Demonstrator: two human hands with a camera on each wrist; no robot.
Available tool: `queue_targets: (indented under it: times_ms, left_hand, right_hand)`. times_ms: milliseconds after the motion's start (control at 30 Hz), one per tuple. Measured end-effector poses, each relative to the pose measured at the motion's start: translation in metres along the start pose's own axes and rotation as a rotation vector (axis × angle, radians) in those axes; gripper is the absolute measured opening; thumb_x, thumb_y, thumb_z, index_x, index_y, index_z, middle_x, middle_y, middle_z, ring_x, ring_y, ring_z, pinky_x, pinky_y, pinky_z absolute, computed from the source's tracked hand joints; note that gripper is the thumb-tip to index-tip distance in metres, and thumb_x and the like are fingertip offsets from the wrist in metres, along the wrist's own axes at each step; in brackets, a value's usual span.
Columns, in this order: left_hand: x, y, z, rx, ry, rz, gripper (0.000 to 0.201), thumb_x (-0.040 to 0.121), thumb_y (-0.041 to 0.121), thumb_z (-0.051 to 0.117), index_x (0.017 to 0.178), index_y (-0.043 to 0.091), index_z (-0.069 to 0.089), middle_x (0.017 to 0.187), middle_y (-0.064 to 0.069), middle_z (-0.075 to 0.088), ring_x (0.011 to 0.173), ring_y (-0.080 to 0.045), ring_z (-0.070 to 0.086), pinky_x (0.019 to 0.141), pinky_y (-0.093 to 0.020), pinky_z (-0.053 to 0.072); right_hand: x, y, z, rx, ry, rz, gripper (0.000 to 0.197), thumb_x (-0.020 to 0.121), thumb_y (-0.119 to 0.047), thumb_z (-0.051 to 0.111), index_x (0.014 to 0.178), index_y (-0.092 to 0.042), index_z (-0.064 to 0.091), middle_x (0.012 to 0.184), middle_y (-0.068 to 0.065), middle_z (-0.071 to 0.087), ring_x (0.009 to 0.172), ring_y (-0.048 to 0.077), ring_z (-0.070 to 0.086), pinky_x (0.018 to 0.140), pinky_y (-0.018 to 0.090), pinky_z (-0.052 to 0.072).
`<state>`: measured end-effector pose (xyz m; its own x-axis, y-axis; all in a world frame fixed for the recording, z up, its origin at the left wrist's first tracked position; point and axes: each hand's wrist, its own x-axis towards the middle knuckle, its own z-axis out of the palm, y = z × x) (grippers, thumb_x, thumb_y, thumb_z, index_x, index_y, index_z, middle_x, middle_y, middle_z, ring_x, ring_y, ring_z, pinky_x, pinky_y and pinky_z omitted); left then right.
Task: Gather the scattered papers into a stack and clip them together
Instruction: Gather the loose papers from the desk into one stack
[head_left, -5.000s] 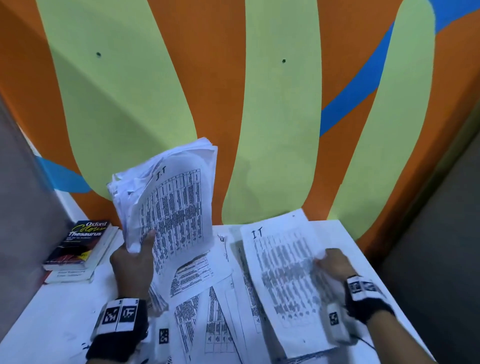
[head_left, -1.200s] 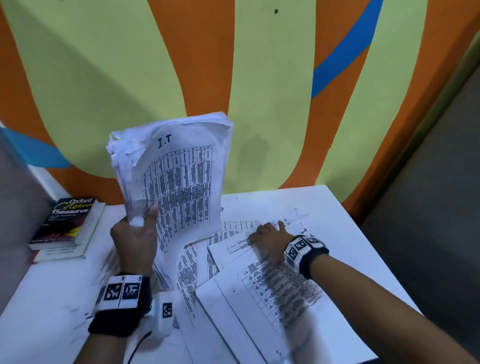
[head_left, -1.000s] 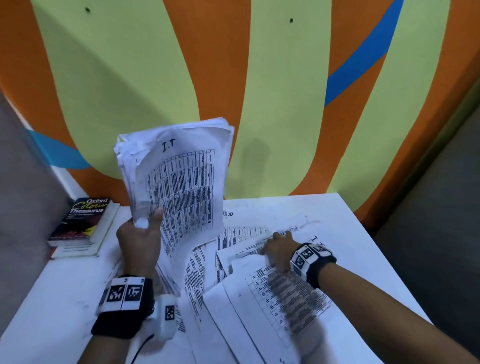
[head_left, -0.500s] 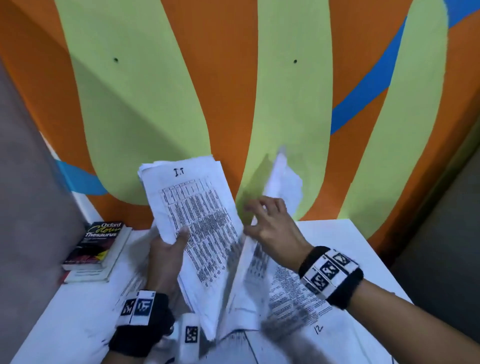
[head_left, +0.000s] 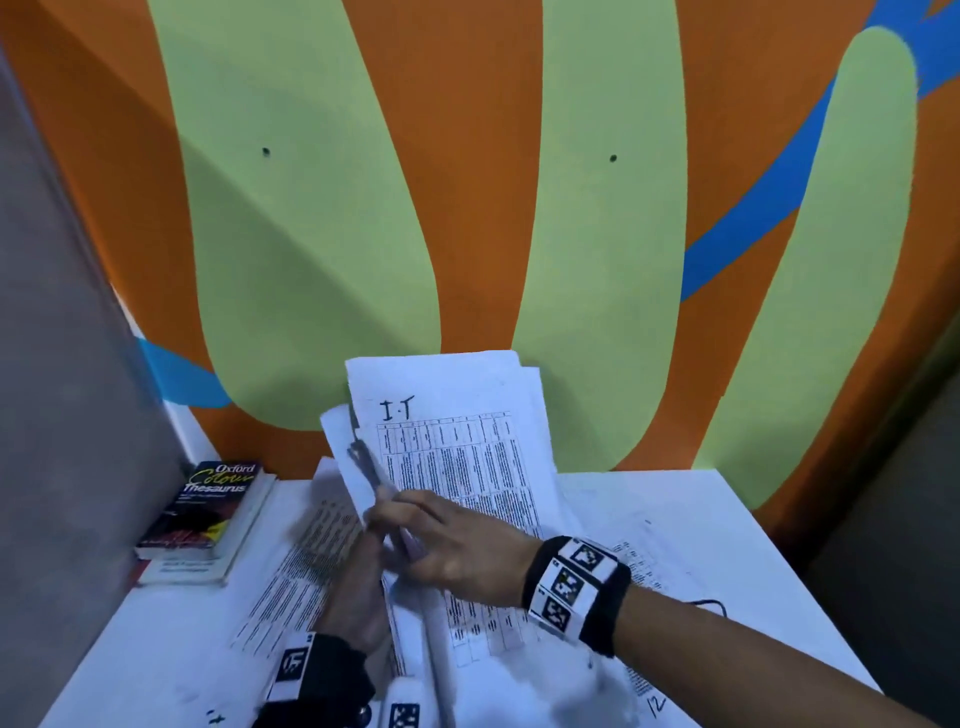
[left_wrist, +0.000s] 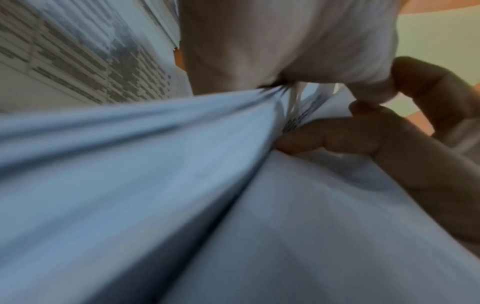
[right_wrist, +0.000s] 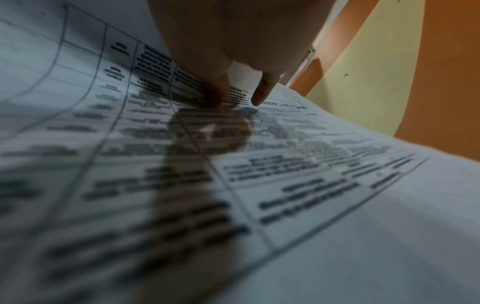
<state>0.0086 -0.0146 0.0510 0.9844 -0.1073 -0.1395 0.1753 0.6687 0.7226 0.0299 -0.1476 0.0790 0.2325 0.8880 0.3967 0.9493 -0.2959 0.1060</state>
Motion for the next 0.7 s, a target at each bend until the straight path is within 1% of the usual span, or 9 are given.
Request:
queue_targets:
  times_ms: [100, 133, 200, 300, 367, 433, 500, 600, 700]
  left_hand:
    - [0.004, 0.000, -0.008, 0.017, 0.001, 0.006, 0.027, 0.083, 0.035, 0.054, 0.086, 0.011, 0.066, 0.075, -0.007, 0.068, 0.065, -0.016, 0.069, 0.049, -0.025, 0.054]
    - [0.004, 0.001, -0.010, 0.040, -0.005, 0.010, 0.029, 0.082, 0.035, 0.059, 0.096, 0.010, 0.066, 0.085, -0.010, 0.071, 0.076, -0.021, 0.071, 0.058, -0.031, 0.056]
    - [0.004, -0.003, -0.014, 0.118, 0.036, 0.005, 0.035, 0.079, 0.030, 0.063, 0.109, 0.012, 0.064, 0.104, -0.012, 0.072, 0.095, -0.027, 0.069, 0.074, -0.039, 0.054]
    - [0.004, -0.010, -0.020, 0.226, 0.096, -0.055, 0.036, 0.071, 0.017, 0.069, 0.104, 0.004, 0.065, 0.109, -0.024, 0.067, 0.093, -0.036, 0.063, 0.075, -0.041, 0.052]
    - [0.002, -0.009, -0.021, 0.310, 0.075, -0.107, 0.059, 0.061, 0.023, 0.077, 0.114, 0.001, 0.060, 0.113, -0.025, 0.065, 0.099, -0.041, 0.063, 0.081, -0.046, 0.051]
    - [0.003, -0.005, -0.023, 0.336, 0.038, -0.105, 0.057, 0.064, 0.016, 0.079, 0.118, 0.009, 0.060, 0.111, -0.019, 0.069, 0.100, -0.040, 0.065, 0.083, -0.047, 0.053]
    - [0.005, 0.004, -0.025, 0.343, 0.022, -0.083, 0.057, 0.070, 0.016, 0.077, 0.123, 0.016, 0.058, 0.114, -0.019, 0.068, 0.102, -0.036, 0.065, 0.087, -0.050, 0.053]
    - [0.010, 0.018, -0.023, 0.377, -0.038, -0.022, 0.067, 0.072, 0.028, 0.080, 0.131, 0.012, 0.052, 0.121, -0.024, 0.057, 0.109, -0.038, 0.060, 0.094, -0.056, 0.048]
    - [0.013, 0.037, -0.009, 0.454, -0.131, 0.044, 0.069, 0.047, 0.047, 0.090, 0.108, 0.025, 0.067, 0.095, -0.004, 0.074, 0.098, -0.031, 0.067, 0.078, -0.042, 0.056]
  right_hand:
    - [-0.002, -0.006, -0.004, 0.118, -0.045, 0.101, 0.026, 0.092, -0.007, 0.053, 0.116, -0.013, 0.058, 0.151, 0.009, 0.017, 0.132, 0.023, 0.028, 0.106, 0.021, 0.030]
    - [-0.003, -0.005, -0.004, 0.108, -0.020, 0.134, 0.040, 0.088, -0.001, 0.055, 0.125, -0.015, 0.050, 0.155, 0.012, 0.013, 0.136, 0.025, 0.026, 0.106, 0.023, 0.029]
    - [-0.005, 0.000, 0.005, 0.013, 0.061, 0.220, 0.073, 0.079, 0.002, 0.060, 0.141, -0.019, 0.028, 0.157, 0.019, 0.003, 0.143, 0.033, 0.020, 0.110, 0.039, 0.034]
    - [-0.006, 0.003, 0.007, -0.049, 0.139, 0.489, 0.112, 0.069, -0.038, 0.079, 0.149, -0.024, 0.002, 0.158, 0.017, -0.009, 0.147, 0.037, 0.005, 0.108, 0.059, 0.032]
    - [-0.018, 0.008, 0.000, 0.015, 0.214, 0.759, 0.132, 0.055, -0.066, 0.076, 0.150, -0.028, -0.007, 0.159, 0.012, -0.012, 0.148, 0.030, -0.005, 0.115, 0.057, 0.019]
    - [-0.043, 0.023, -0.004, 0.169, 0.363, 1.147, 0.145, 0.042, -0.080, 0.070, 0.150, -0.028, -0.010, 0.161, 0.006, -0.012, 0.148, 0.022, -0.009, 0.119, 0.045, 0.006]
    - [-0.073, 0.041, -0.007, 0.647, 0.445, 1.471, 0.158, 0.028, -0.077, 0.077, 0.152, -0.025, -0.006, 0.161, 0.007, 0.004, 0.148, 0.023, 0.010, 0.119, 0.045, 0.013]
    - [-0.107, 0.053, -0.005, 1.552, 0.427, 1.419, 0.129, 0.040, -0.037, 0.096, 0.147, -0.014, 0.028, 0.133, 0.012, 0.056, 0.113, 0.029, 0.058, 0.104, 0.051, 0.042]
    - [-0.107, 0.052, -0.017, 1.589, 0.450, 1.226, 0.075, 0.062, -0.013, 0.085, 0.130, -0.005, 0.053, 0.121, 0.013, 0.063, 0.099, 0.022, 0.063, 0.094, 0.040, 0.050]
